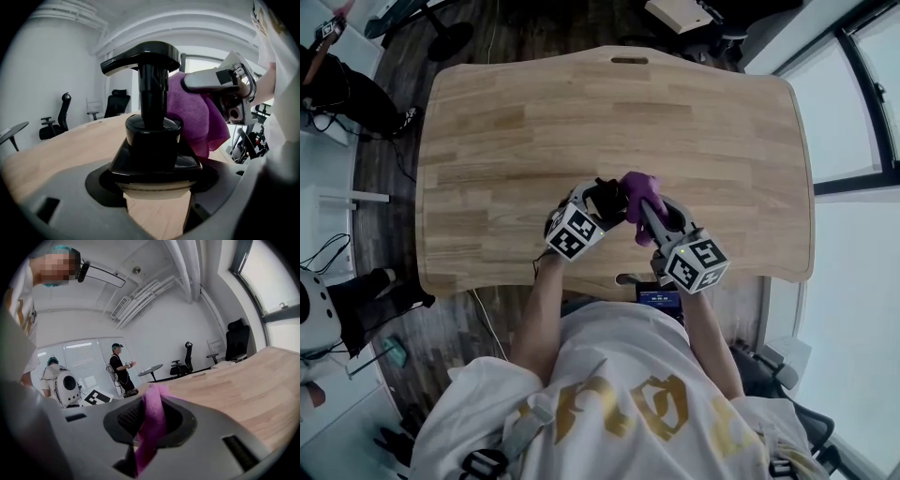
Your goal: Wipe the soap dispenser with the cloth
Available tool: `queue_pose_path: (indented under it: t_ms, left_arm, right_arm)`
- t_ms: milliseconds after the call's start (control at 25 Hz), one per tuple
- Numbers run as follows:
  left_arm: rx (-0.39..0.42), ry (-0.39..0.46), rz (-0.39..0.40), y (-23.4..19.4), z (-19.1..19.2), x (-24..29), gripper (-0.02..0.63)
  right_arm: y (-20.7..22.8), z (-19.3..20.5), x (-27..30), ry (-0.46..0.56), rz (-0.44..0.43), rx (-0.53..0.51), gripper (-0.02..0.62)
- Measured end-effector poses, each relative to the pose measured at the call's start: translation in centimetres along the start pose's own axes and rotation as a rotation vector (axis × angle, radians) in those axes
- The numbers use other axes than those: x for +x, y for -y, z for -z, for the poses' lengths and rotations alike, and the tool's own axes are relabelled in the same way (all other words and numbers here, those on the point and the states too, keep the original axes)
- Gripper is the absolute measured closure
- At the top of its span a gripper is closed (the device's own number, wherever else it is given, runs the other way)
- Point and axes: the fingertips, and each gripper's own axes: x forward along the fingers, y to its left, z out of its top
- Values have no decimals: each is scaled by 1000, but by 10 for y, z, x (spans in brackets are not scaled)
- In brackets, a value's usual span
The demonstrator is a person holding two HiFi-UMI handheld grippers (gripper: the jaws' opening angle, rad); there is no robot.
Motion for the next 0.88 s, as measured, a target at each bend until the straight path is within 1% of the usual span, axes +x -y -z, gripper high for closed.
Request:
queue_pose_path:
  t_ms: [120,280,440,600,880]
  left_arm:
    - [10,15,17,9,-8,-5,249]
    - [47,18,38,21,-15,-9,249]
    - [67,9,57,35,-22,-12,249]
    - [95,6,67,44,-28,-14,249]
    - [107,7,64,50,-37,-16,247]
  right_arm:
    - [-12,-4,-7,20,-26,-3,543]
    - [-26,-7,-15,36,-72,-9,543]
    - [-34,-8,-18,42,-86,-22,543]
    - [-42,-8,-18,26,-105,-42,543]
    - [-48,-10,-22,29,-157,10,543]
